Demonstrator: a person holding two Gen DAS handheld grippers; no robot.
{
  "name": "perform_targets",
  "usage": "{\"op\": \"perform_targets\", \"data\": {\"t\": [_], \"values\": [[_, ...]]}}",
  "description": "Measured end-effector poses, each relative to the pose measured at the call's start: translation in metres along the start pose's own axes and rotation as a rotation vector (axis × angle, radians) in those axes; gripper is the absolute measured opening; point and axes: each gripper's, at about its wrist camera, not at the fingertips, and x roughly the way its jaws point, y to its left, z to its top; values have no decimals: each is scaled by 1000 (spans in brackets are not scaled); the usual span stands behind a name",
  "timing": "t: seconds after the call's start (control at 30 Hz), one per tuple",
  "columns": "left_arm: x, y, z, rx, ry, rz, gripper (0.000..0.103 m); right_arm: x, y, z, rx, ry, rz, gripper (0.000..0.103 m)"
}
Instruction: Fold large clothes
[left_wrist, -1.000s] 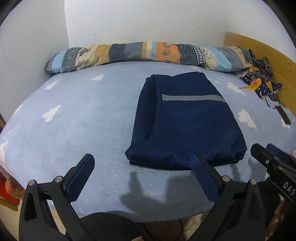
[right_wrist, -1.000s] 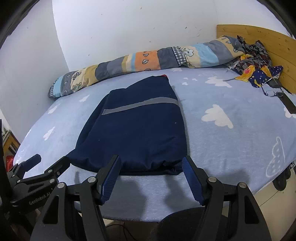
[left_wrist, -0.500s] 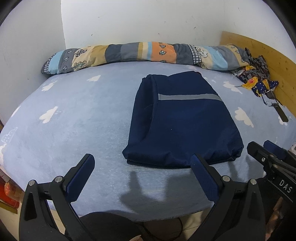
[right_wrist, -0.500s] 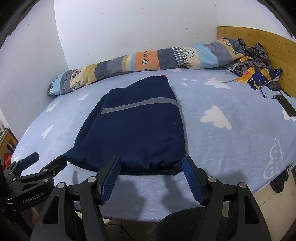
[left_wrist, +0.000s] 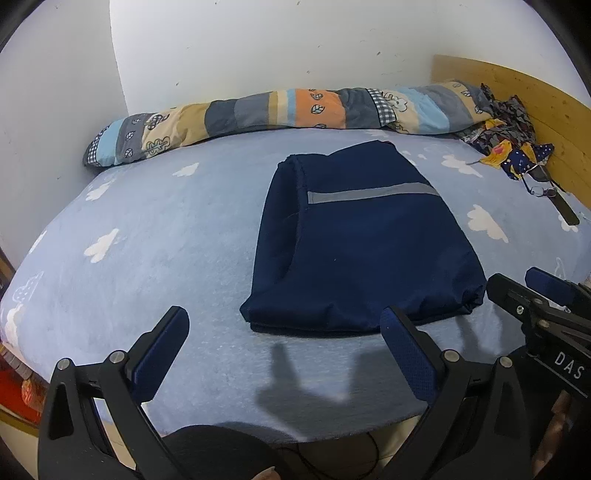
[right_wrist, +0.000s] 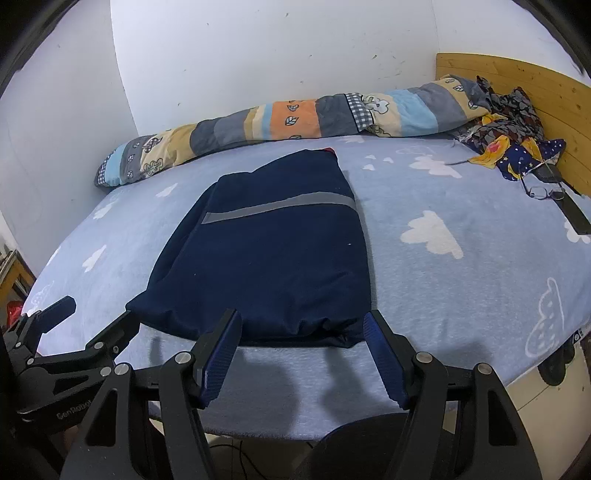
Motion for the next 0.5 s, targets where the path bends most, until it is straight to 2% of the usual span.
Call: {"op": "perform_targets", "data": {"t": [0.5], "values": [[-2,-12,0,54,-7,63,103,1,1,0,0,8,2,71]]}}
